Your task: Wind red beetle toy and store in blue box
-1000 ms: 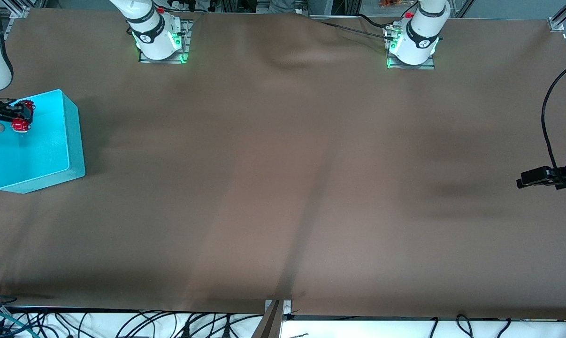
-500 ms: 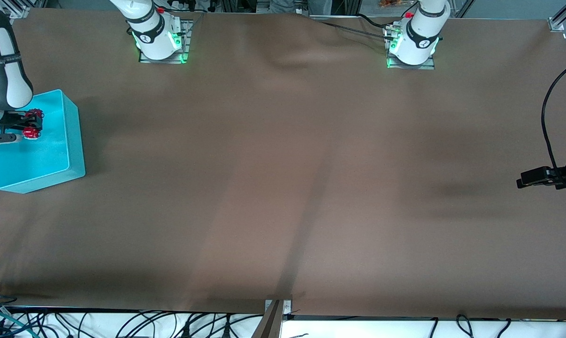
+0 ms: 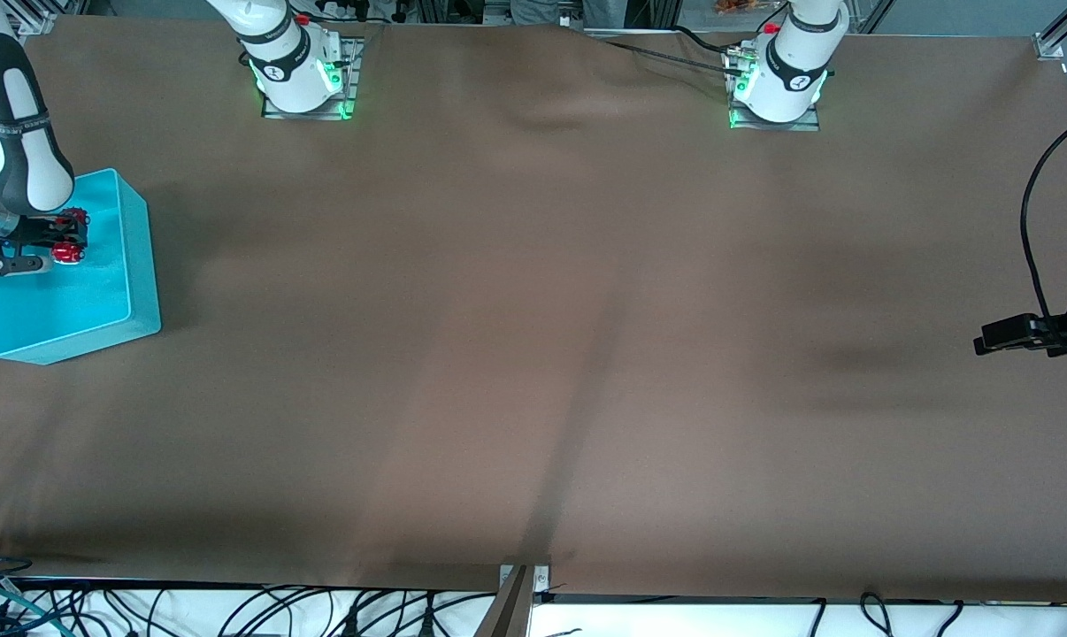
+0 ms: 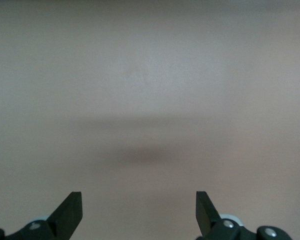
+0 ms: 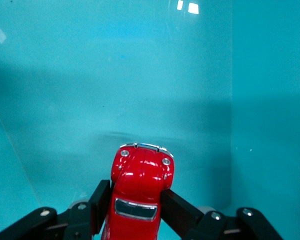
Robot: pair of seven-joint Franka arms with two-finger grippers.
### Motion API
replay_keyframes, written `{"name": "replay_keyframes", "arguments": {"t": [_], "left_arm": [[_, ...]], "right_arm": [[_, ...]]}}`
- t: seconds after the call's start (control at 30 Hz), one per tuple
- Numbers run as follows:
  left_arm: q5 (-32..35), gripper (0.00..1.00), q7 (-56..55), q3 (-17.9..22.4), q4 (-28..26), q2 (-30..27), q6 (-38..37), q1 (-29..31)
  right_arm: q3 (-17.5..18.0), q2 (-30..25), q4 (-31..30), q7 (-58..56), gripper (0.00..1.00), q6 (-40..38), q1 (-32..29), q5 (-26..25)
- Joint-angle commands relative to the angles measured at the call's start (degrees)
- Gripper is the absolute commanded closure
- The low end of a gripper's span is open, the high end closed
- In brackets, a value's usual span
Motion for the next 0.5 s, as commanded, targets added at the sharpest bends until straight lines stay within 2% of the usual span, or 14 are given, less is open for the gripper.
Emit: {"name": "replay_keyframes", "arguments": {"t": [0.0, 0.07, 0.47], "left_arm": [[0.31, 0.00, 1.62, 0.10, 0.06, -0.27, -0.76, -0.06], [0.31, 0.00, 1.62, 0.10, 0.06, -0.27, -0.76, -0.06], [0.31, 0.00, 1.71, 0.10, 0.06, -0.27, -0.76, -0.06]], "right_arm": [[2.08, 0.81, 0.01, -0.82, 1.00, 1.68, -2.34, -0.16], [3.05, 0.99, 0.01, -0.73, 1.00, 1.68, -3.30, -0.07], [3.67, 1.43, 0.19, -0.38, 1.00, 1.68, -3.48, -0.16]]}}
